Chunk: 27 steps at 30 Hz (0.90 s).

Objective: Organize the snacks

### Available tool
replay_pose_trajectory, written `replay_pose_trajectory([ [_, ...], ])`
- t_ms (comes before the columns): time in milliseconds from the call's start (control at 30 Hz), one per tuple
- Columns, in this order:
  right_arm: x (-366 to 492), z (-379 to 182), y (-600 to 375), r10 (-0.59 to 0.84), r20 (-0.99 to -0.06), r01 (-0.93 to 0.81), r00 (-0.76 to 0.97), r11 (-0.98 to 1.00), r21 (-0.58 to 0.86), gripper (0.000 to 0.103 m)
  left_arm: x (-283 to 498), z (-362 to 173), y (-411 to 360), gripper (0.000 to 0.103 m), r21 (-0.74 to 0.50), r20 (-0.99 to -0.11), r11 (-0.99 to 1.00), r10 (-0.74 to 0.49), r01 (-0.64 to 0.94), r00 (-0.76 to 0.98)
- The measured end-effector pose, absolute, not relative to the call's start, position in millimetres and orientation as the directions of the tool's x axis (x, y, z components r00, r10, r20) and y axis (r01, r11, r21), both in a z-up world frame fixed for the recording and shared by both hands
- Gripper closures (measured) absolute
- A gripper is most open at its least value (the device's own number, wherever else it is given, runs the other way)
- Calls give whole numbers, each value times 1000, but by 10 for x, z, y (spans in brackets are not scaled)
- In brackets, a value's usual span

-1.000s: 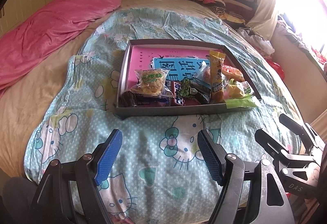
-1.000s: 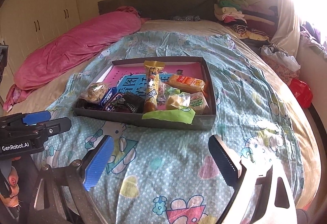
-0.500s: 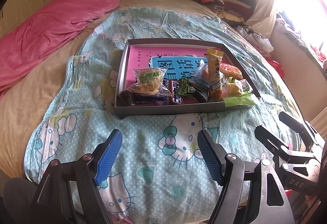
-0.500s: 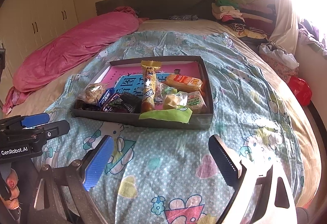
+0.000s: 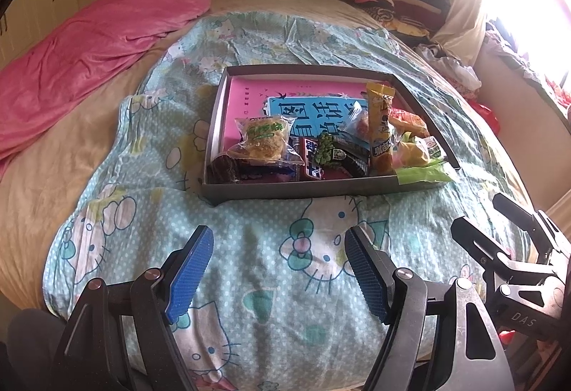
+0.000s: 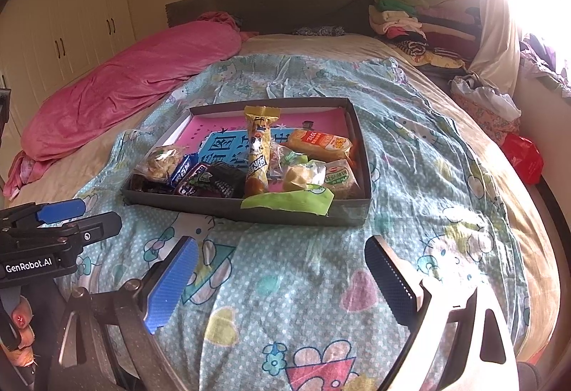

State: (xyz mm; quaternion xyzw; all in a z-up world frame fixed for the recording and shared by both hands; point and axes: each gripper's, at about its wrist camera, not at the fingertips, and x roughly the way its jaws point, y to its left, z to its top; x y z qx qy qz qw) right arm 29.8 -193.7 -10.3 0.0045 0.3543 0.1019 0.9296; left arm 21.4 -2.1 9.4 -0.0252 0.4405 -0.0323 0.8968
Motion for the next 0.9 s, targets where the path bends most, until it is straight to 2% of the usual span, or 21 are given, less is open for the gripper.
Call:
replay_pose_trajectory([
  [367,322,-122,-2009,165,-655,-153,738,985,76,8,225,28,11,26,-76,-778,997,-75,25,623],
  [467,355,-140,-2065,141,-652,-127,745,989,69,3,268,7,71,26,-97,-775,995,-80,6,627],
  [700,683,-151,-2625,61,-668,35,742,991,129,1,586,-18,605,25,-2,-748,989,97,-149,657],
  [900,1456,-542,-3378,-127,-773,252,621,967,44,1,1244,-428,1438,24,87,-778,923,297,-374,553],
])
